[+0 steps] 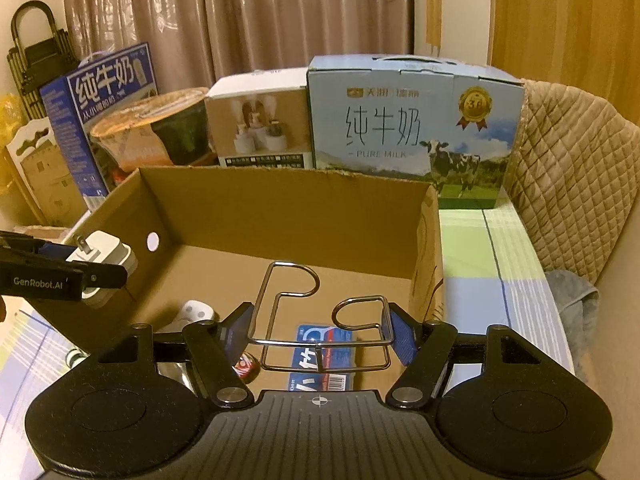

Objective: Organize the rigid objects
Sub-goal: 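Carry the square plug with the left gripper while the right gripper carries the wire holder into the box, then open the left gripper over the box while the right gripper releases the wire holder inside, then move both open grippers back toward the Doraemon figure and UK plug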

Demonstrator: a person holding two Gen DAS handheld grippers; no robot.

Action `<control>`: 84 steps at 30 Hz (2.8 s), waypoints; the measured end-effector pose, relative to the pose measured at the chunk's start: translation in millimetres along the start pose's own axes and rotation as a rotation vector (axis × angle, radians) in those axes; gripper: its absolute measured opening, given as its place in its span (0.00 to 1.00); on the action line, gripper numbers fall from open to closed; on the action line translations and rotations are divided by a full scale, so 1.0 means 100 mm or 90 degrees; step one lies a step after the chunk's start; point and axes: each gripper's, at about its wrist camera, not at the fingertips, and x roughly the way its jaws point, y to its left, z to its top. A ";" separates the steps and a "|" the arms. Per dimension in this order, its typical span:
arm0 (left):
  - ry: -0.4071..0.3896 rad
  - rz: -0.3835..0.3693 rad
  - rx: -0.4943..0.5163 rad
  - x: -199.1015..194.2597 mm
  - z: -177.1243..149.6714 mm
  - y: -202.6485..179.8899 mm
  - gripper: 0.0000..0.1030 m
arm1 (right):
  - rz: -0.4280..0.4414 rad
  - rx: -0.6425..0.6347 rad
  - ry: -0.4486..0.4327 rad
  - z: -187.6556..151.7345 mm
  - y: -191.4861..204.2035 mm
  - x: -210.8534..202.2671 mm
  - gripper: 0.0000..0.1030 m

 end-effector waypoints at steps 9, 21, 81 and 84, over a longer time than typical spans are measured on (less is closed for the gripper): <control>0.006 0.011 0.009 0.13 0.00 0.02 0.59 | 0.001 0.004 0.008 -0.03 -0.03 0.10 0.64; -0.029 0.012 0.006 -0.14 0.07 0.00 0.71 | -0.001 0.015 0.002 0.00 -0.03 -0.01 0.64; -0.072 -0.009 -0.019 -2.03 -1.16 -0.80 0.82 | 0.026 0.041 -0.095 -0.68 0.34 -2.19 0.84; -0.073 -0.021 -0.034 -2.12 -1.26 -0.82 0.84 | 0.031 0.059 -0.092 -0.78 0.32 -2.31 0.84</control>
